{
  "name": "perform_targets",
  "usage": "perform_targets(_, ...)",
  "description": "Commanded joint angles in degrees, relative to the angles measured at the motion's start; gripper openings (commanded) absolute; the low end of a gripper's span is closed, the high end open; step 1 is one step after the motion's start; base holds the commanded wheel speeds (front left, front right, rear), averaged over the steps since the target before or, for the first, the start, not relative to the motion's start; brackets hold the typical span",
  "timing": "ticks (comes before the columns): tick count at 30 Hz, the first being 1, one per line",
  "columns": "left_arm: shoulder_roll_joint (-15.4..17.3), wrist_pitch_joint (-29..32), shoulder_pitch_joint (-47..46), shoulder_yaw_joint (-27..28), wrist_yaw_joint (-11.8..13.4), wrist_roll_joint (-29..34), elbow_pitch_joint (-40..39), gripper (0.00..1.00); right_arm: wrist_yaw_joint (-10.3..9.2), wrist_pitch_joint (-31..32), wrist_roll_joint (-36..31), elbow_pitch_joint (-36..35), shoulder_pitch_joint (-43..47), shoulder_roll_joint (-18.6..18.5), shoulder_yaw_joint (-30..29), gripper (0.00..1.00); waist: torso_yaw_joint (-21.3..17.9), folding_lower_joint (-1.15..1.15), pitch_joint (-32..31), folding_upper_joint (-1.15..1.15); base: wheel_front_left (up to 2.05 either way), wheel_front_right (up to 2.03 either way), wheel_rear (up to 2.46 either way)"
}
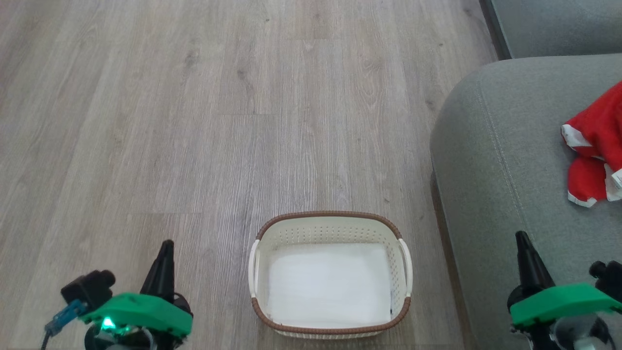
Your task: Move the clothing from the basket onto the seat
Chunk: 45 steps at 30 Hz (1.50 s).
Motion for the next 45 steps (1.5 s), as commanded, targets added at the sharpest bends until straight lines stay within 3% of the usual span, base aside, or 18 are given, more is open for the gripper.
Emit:
perform_targets(1,0.07,0.24,-3.43,1.41,-0.35,-1.11,-1.97,0.0,0.0,0.36,1.08,-1.66,-2.95,-0.11,-0.08,0.0,-0.01,0.0,-0.01,0.0,0.0,0.0,0.0)
perform_targets(45,-1.91,7.51,-4.97,8.78,-2.81,-27.39,-2.05,0.0,0.0,6.6,25.63,-0.31,-6.1,1.85,-1.98,0.0,-0.97,0.0,-0.38,0.0,0.0,0.0,0.0)
